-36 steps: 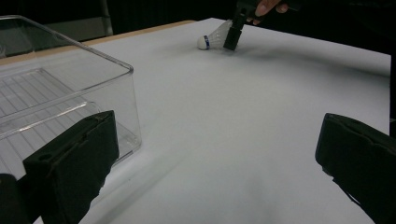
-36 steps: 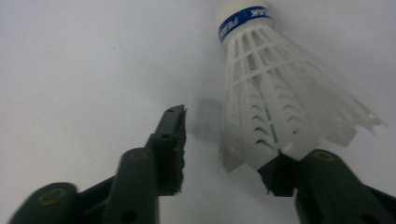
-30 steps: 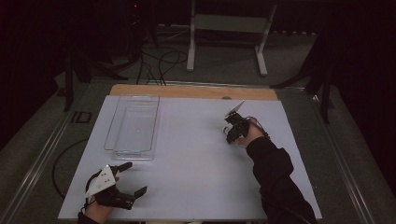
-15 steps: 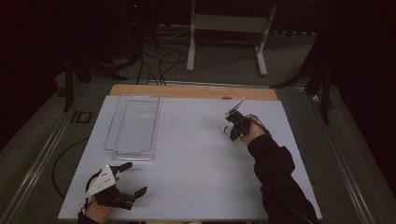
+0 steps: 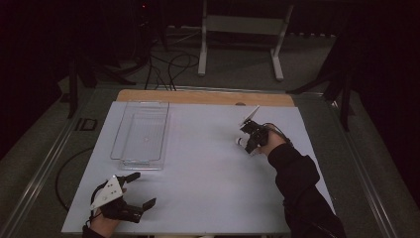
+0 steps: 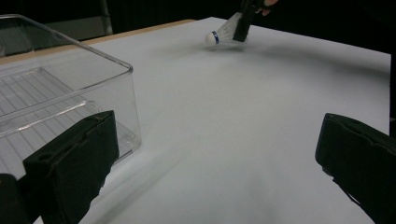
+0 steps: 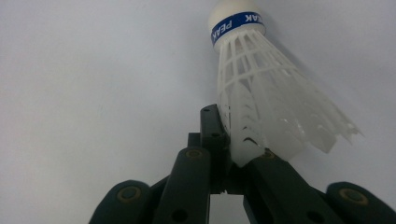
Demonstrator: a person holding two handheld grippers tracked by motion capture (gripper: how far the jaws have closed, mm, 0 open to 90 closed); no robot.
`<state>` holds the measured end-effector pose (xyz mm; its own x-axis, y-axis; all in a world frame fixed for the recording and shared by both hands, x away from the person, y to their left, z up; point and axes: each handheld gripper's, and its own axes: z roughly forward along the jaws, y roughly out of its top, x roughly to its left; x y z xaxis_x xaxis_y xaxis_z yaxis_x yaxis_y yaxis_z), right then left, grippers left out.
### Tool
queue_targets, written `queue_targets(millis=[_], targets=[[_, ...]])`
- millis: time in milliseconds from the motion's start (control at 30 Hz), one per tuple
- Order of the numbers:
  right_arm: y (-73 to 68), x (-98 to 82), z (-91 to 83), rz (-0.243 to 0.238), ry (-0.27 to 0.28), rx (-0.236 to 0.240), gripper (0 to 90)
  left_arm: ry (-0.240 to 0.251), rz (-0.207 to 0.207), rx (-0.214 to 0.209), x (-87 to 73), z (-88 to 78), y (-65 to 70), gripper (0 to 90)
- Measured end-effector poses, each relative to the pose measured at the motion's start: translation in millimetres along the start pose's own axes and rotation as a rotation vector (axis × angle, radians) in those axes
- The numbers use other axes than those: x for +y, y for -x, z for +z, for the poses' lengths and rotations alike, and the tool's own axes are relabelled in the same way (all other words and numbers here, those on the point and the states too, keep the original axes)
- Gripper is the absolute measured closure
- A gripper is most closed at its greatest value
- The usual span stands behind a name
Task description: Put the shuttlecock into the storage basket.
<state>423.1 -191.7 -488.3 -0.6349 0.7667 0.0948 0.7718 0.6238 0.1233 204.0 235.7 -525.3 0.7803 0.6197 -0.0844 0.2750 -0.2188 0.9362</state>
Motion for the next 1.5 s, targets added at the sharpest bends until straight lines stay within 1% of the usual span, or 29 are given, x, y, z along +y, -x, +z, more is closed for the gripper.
queue_targets(millis=[100, 167, 233, 400, 500, 533, 567, 600, 633, 667, 700, 733, 800, 833, 867, 967, 1000, 1033, 1067, 1100, 1133, 1233, 1267, 1300, 1333, 1367, 1433, 1467, 1500], targets=[[-2.8, -4.0, -1.8, -0.016, -0.006, 0.008, 89.9, 0.000, 0.003, 0.000, 0.1, 0.4, 0.3, 0.2], [-4.6, -6.3, -2.4, -0.016, -0.012, 0.021, 90.0, -0.001, 0.002, 0.000, 0.1, 0.4, 0.3, 0.2], [-5.9, -8.7, -2.5, -0.035, -0.017, 0.025, 90.0, -0.001, 0.002, 0.001, 0.1, 0.2, 0.1, 0.2], [-9.9, -14.2, -5.4, -0.058, -0.019, 0.030, 89.9, -0.001, 0.002, 0.001, 0.0, 0.4, 0.1, 0.2], [-14.2, -18.0, -5.7, -0.064, -0.019, 0.045, 89.9, -0.002, 0.003, 0.001, 0.1, 0.5, 0.2, 0.2], [-14.5, -19.3, -5.4, -0.081, -0.016, 0.053, 89.9, -0.002, 0.002, 0.001, 0.0, 0.5, 0.2, 0.2], [-16.3, -20.6, -5.5, -0.077, -0.016, 0.062, 89.9, -0.002, 0.002, 0.001, 0.0, 0.5, 0.2, 0.2], [-16.7, -21.9, -5.1, -0.095, -0.012, 0.063, 90.0, -0.002, 0.002, 0.001, 0.0, 0.5, 0.2, 0.2], [-18.4, -23.0, -5.1, -0.090, -0.013, 0.073, 89.9, -0.001, 0.002, 0.001, 0.1, 0.4, 0.2, 0.2], [-19.0, -24.6, -5.1, -0.102, -0.017, 0.072, 89.9, -0.001, 0.002, 0.002, 0.1, 0.4, 0.2, 0.2], [-21.4, -25.6, -5.4, -0.099, -0.017, 0.077, 89.9, -0.001, 0.002, 0.002, 0.0, 0.4, 0.2, 0.2], [-21.9, -27.2, -5.7, -0.115, -0.021, 0.078, 89.9, -0.002, 0.002, 0.001, 0.1, 0.3, 0.2, 0.2], [-24.5, -28.6, -6.6, -0.114, -0.030, 0.083, 89.9, -0.001, 0.002, 0.002, 0.1, 0.4, 0.2, 0.2], [-25.6, -30.0, -6.8, -0.125, -0.022, 0.087, 89.9, -0.001, 0.002, 0.002, 0.1, 0.4, 0.2, 0.2], [-28.5, -32.8, -7.6, -0.154, -0.024, 0.084, 89.9, -0.001, 0.002, 0.001, 0.1, 0.5, 0.2, 0.2], [-31.5, -34.8, -8.9, -0.163, -0.031, 0.084, 89.9, -0.002, 0.002, 0.002, 0.1, 0.7, 0.4, 0.2], [-33.2, -36.7, -10.1, -0.180, -0.024, 0.090, 89.9, -0.001, 0.002, 0.002, 0.1, 0.7, 0.6, 0.2], [-33.2, -36.7, -10.1, -0.180, -0.024, 0.090, 89.9, -0.001, 0.002, 0.002, 0.1, 0.7, 0.6, 0.2], [-35.5, -38.4, -11.6, -0.200, -0.024, 0.087, 89.9, -0.001, 0.002, 0.002, 0.1, 0.7, 0.5, 0.2], [-35.5, -38.4, -11.6, -0.200, -0.024, 0.087, 89.9, -0.001, 0.002, 0.002, 0.1, 0.7, 0.5, 0.2], [-38.2, -40.4, -12.7, -0.215, -0.021, 0.093, 89.9, -0.001, 0.002, 0.002, 0.1, 0.7, 0.5, 0.2], [-41.4, -42.3, -13.3, -0.224, -0.017, 0.103, 89.9, -0.002, 0.003, 0.003, 0.1, 0.7, 0.5, 0.2], [-44.1, -44.2, -13.1, -0.249, -0.014, 0.106, 89.8, -0.002, 0.002, 0.002, 0.1, 0.8, 0.4, 0.2], [-44.1, -44.2, -13.1, -0.249, -0.014, 0.106, 89.8, -0.002, 0.002, 0.002, 0.1, 0.8, 0.4, 0.2], [-47.4, -45.9, -12.6, -0.259, -0.023, 0.119, 89.8, -0.002, 0.003, 0.003, 0.1, 0.8, 0.5, 0.2], [-47.4, -45.9, -12.6, -0.259, -0.023, 0.119, 89.8, -0.002, 0.003, 0.003, 0.1, 0.8, 0.5, 0.2], [-49.9, -47.7, -11.4, -0.280, -0.022, 0.129, 89.8, -0.001, 0.002, 0.003, 0.1, 0.7, 0.7, 0.2], [-53.7, -49.4, -11.0, -0.295, -0.030, 0.134, 89.8, -0.002, 0.002, 0.003, 0.1, 0.7, 0.6, 0.2], [-53.7, -49.4, -11.0, -0.295, -0.030, 0.134, 89.8, -0.002, 0.002, 0.003, 0.1, 0.7, 0.6, 0.2]])
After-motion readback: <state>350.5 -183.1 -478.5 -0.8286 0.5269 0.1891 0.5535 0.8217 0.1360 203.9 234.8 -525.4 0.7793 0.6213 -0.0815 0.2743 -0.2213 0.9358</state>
